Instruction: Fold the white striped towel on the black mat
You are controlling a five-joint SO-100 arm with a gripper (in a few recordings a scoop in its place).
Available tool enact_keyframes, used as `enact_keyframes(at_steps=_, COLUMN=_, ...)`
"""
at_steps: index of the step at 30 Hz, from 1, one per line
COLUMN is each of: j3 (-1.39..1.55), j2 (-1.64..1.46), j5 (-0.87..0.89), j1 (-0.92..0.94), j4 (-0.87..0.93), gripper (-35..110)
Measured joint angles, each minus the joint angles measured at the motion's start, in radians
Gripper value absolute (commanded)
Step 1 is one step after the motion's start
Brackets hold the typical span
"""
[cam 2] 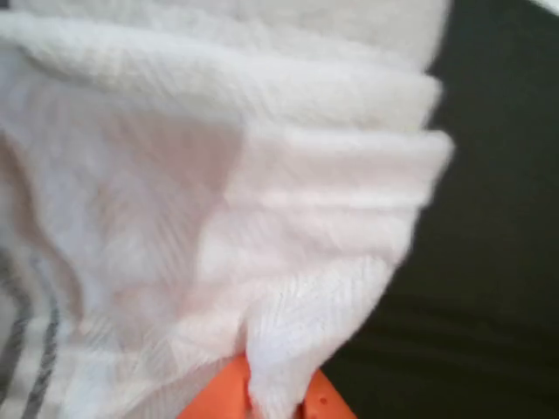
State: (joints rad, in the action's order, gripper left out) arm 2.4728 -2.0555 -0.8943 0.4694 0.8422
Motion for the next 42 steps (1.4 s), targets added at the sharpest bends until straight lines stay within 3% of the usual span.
enact_keyframes(at_steps=4, j3=0.040, j2=-0.126, j5=0.031, j1=-0.014, j4=0.041, gripper=3)
enact_keyframes(at_steps=10, j3=0.061, j2=-0.209, j5=-0.055, j1=-0.015, j4=0.052, gripper=15)
enact_keyframes(at_steps=17, j3=0.044, j2=-0.414, j5=-0.299, j1=-0.020, j4=0.238, gripper=26)
enact_keyframes(at_steps=26, j3=0.095, j2=-0.778, j5=-0.630, j1=-0.150, j4=0.558, gripper=16)
enact_keyframes(at_steps=29, j3=0.133, j2=-0.943, j5=-0.661, j1=-0.207, j4=0.638, gripper=7)
enact_keyframes(at_steps=31, j3=0.215, j2=-1.045, j5=-0.670, j1=-0.278, j4=0.638, gripper=0)
enact_keyframes(at_steps=42, j3=0.618, j2=-1.273, j5=-0.604, j1=-0.442, j4=0.476, gripper=0)
